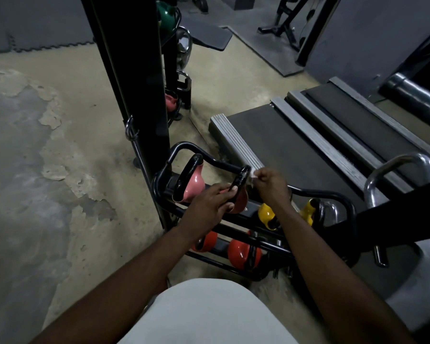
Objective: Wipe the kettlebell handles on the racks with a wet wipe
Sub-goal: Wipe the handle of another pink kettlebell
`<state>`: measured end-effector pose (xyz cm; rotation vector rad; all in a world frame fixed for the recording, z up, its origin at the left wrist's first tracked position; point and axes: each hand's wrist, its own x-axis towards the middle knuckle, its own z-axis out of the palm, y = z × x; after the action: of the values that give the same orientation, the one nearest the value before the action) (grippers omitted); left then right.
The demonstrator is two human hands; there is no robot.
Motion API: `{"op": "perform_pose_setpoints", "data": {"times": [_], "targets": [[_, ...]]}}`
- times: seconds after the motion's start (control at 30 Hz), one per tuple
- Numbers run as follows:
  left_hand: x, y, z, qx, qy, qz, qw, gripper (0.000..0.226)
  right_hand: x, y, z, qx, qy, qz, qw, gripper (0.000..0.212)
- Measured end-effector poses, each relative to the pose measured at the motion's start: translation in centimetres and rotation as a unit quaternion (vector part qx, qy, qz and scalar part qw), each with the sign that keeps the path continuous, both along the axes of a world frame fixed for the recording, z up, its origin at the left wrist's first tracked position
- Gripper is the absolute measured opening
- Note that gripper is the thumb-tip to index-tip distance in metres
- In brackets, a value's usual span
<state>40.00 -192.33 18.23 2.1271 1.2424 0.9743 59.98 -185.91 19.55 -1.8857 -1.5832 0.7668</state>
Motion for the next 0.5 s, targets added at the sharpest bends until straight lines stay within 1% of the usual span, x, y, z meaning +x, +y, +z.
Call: {"op": "perform_pose_setpoints", "data": {"times": [0.07, 0.1, 0.2, 0.3, 0.33, 0.4, 0.47, 0.5], "targets": [[0.2, -0.1, 0.2, 0.010, 0.008, -0.003, 1.000, 0.045, 0.1, 0.0, -1.4, -0.045, 0.035, -0.001, 0.998, 0.006], [0.3, -0.1, 0.2, 0.010, 0.012, -0.006, 1.000, 0.045, 0.1, 0.0, -2.1, -0.045, 0.059, -0.006, 0.997, 0.007], [-0.1, 0.1, 0.2, 0.009, 0.006, -0.005, 1.000, 0.045, -1.3, -0.7, -0.6, 0.004, 0.124, -0.043, 0.991, 0.017], [0.0, -0.1, 0.3, 0.012, 0.012, -0.010, 1.000, 0.046, -1.7, -0.9, 0.3, 0.038, 0.170, -0.100, 0.980, 0.028], [0.1, -0.2, 0.3, 0.014, 0.014, -0.009, 1.000, 0.046, -1.6, -0.8, 0.5, 0.058, 0.166, -0.101, 0.979, 0.028], [0.0, -0.2, 0.2, 0.011, 0.013, -0.007, 1.000, 0.045, -1.8, -0.7, 1.2, 0.100, 0.123, -0.050, 0.986, 0.027], [-0.1, -0.2, 0.1, 0.013, 0.014, -0.004, 1.000, 0.045, -1.7, -0.4, 1.5, 0.126, 0.075, 0.001, 0.989, 0.018], [-0.1, -0.1, 0.1, 0.015, 0.014, -0.005, 1.000, 0.045, -1.4, 0.1, 1.3, 0.128, 0.063, 0.004, 0.990, 0.017]]}}
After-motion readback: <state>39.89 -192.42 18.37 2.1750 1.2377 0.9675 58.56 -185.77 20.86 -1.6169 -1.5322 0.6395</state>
